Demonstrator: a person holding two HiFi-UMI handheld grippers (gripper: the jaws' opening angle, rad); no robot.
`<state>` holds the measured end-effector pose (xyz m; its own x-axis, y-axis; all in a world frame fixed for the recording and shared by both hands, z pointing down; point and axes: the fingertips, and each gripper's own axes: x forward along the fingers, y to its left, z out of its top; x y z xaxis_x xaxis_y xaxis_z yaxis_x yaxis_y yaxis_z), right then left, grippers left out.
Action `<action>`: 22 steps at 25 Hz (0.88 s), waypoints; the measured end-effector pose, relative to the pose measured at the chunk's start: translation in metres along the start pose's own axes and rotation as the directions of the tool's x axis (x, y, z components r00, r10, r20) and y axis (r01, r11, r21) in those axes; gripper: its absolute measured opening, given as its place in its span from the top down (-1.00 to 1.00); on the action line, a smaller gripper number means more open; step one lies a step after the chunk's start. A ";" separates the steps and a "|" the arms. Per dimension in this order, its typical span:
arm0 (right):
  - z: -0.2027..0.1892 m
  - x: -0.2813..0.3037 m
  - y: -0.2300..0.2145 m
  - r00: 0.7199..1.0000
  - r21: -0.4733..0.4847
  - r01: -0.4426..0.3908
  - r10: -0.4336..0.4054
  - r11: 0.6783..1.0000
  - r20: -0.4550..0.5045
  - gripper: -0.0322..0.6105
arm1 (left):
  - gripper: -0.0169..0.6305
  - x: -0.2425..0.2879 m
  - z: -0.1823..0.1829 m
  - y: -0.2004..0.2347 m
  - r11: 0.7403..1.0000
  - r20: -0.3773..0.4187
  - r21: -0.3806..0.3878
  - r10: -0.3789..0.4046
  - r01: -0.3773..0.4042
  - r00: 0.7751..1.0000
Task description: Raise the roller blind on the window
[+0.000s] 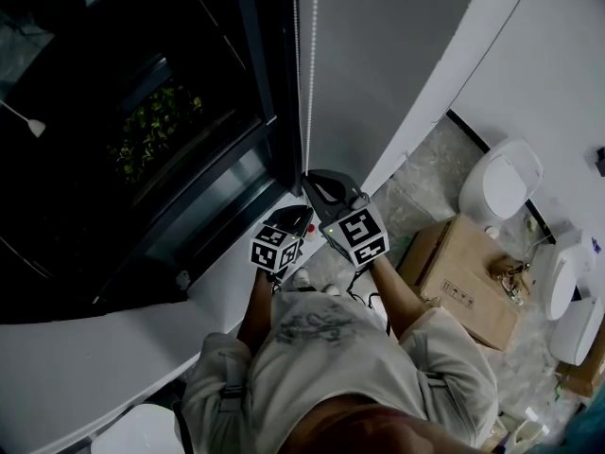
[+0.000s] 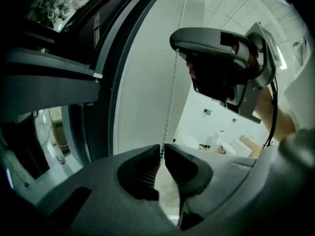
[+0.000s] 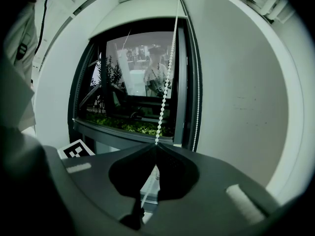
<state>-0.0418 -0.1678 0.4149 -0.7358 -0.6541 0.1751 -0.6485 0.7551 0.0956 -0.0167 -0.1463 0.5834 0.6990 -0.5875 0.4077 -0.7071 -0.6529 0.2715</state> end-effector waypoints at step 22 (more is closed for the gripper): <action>-0.001 0.002 -0.005 1.000 -0.004 0.004 -0.004 1.000 0.002 0.87 | 0.60 -0.118 0.242 -0.053 0.962 0.433 0.265 -0.054 -0.070 0.900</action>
<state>-0.0392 -0.1729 0.4159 -0.7335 -0.6572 0.1731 -0.6507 0.7527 0.1002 -0.0359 -0.1584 0.3096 0.7131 -0.7006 -0.0257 -0.7008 -0.7134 0.0011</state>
